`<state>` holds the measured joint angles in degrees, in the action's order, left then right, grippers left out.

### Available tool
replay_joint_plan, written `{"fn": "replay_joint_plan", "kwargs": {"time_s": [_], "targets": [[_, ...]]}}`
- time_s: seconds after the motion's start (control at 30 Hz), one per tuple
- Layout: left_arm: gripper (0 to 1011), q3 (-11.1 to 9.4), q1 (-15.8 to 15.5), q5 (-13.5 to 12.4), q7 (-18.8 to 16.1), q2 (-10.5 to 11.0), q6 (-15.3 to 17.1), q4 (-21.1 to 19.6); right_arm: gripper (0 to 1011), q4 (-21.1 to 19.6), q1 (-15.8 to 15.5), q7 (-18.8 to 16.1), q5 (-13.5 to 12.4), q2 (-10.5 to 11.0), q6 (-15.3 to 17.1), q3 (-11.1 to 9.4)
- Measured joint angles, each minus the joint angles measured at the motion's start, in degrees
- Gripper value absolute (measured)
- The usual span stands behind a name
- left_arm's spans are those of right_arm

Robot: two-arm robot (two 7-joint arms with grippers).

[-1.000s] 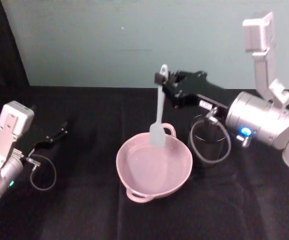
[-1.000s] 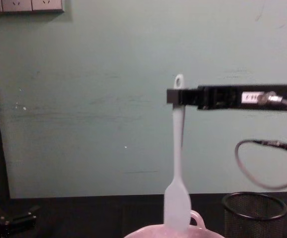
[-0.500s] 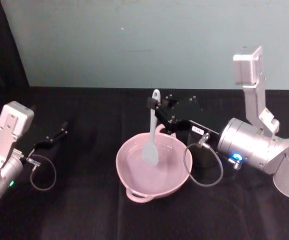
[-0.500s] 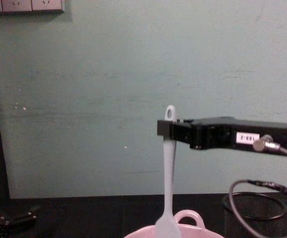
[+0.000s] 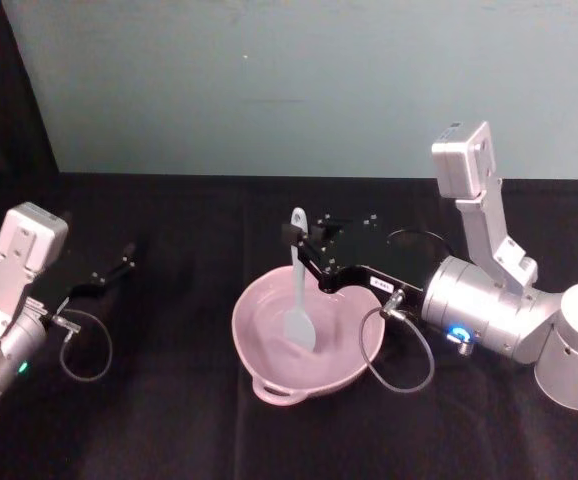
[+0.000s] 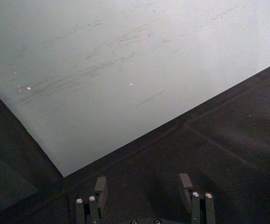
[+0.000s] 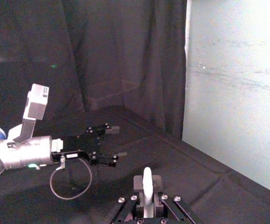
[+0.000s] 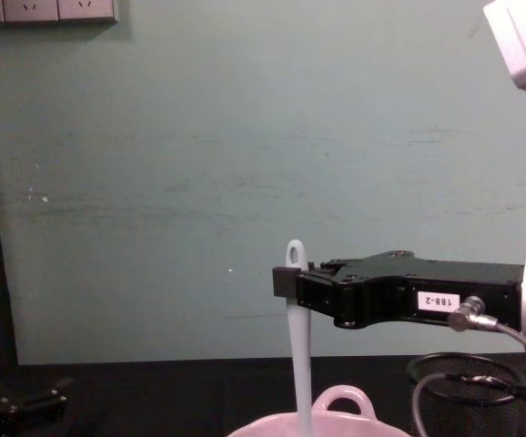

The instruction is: Use the one hand to pick up the spoon and stir the clear water in the bowl.

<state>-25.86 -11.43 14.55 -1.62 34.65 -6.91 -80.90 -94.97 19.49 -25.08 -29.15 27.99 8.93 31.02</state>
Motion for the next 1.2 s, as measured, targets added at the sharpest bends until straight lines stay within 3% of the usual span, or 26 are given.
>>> {"fn": "replay_joint_plan", "kwargs": {"time_s": [0.43, 0.73, 0.97, 1.2], "targets": [[1005, 0.0, 0.0, 0.0, 0.0, 0.0, 0.0, 0.0, 118, 0.4, -0.2, -0.8, 0.6, -1.8, 0.4, -0.4], [1005, 0.0, 0.0, 0.0, 0.0, 0.0, 0.0, 0.0, 118, 6.2, 2.7, -1.4, -0.5, -6.0, 0.5, 0.3], [1005, 0.0, 0.0, 0.0, 0.0, 0.0, 0.0, 0.0, 118, 10.2, 3.5, 0.9, -0.2, -7.5, -1.2, -1.4], [1005, 0.0, 0.0, 0.0, 0.0, 0.0, 0.0, 0.0, 118, 10.0, 1.9, 3.1, 0.5, -6.7, -2.5, -4.6]]}}
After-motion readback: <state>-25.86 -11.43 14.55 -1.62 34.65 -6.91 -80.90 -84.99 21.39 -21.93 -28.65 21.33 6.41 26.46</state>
